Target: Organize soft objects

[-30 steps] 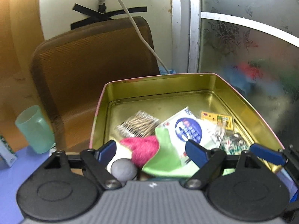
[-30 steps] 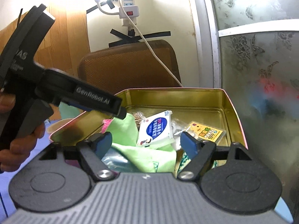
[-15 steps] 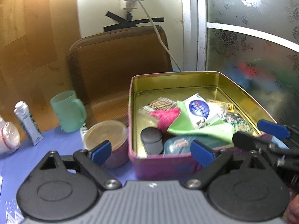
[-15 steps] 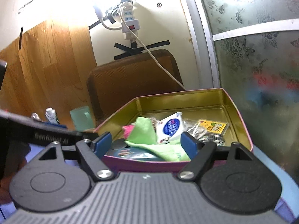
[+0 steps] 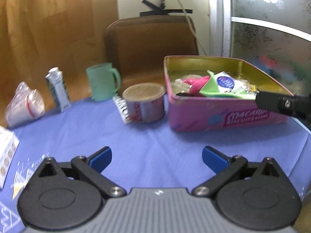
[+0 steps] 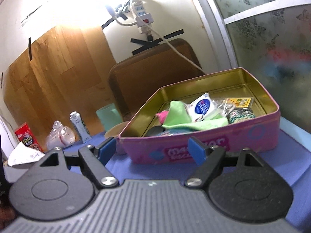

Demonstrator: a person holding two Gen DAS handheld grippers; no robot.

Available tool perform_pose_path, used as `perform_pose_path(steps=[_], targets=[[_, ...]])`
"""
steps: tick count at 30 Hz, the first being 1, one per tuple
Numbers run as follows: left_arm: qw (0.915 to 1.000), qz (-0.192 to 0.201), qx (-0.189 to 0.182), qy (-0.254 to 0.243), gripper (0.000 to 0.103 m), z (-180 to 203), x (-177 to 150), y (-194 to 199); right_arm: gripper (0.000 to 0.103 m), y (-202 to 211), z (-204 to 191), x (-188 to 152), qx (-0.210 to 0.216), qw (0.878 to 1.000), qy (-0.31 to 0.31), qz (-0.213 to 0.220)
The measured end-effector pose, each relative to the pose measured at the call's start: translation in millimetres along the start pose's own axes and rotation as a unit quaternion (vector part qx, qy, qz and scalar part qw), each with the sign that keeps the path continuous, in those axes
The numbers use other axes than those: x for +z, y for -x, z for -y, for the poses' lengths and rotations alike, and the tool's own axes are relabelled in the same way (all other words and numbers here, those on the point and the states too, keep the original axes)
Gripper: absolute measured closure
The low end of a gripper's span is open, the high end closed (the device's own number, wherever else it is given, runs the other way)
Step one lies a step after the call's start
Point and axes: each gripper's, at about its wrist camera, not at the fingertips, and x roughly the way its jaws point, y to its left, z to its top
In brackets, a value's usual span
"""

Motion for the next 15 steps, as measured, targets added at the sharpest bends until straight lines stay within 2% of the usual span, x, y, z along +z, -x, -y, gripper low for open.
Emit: perform_pose_path(steps=[5,11,15], targets=[[0.9999,-0.001,0.015,-0.003,0.000,-1.9,-5.1,5.7,0.020,1.9,-11.6,-2.0,0.002,1.000,0.011,0.001],[0.9993,0.026,0.018,-0.018,0.000,5.2,-7.5,14.4,0.020,10.5,-14.0,-0.2,-0.004,1.000,0.008,0.015],[0.9994,0.023,0.011,-0.023,0.000,6.3,-9.8,13.9,0.020,11.9,-13.0,-0.6,-0.005,1.000,0.003,0.018]])
